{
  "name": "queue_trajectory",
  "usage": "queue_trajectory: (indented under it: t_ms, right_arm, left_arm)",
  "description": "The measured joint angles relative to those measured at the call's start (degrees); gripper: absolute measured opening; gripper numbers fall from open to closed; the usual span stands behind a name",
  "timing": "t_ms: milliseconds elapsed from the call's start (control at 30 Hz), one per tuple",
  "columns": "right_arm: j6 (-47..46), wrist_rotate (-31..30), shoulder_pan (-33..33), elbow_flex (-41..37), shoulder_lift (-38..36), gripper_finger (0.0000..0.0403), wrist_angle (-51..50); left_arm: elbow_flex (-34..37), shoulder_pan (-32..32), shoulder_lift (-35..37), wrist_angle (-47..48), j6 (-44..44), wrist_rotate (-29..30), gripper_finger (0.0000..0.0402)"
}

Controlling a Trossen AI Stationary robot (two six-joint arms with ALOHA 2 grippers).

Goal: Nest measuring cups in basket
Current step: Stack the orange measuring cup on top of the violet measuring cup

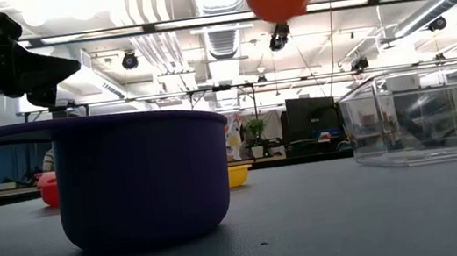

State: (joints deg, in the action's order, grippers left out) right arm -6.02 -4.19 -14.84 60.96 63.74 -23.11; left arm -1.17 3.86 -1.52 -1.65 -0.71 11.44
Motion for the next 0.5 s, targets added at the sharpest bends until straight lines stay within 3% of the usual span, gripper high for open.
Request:
queue_trajectory:
  t_ms: [200,500]
  right_arm:
    - [2.1,0.0,-5.6,6.5,11.2,0.0008,-0.3]
    - [1.8,1.2,-6.6,14.0,26.4,0.0008,-1.6]
  left_arm:
    - [0.0,0.0,0.0,0.0,0.0,0.0,0.0000]
    - [0.0,0.0,0.0,0.0,0.0,0.0,0.0000]
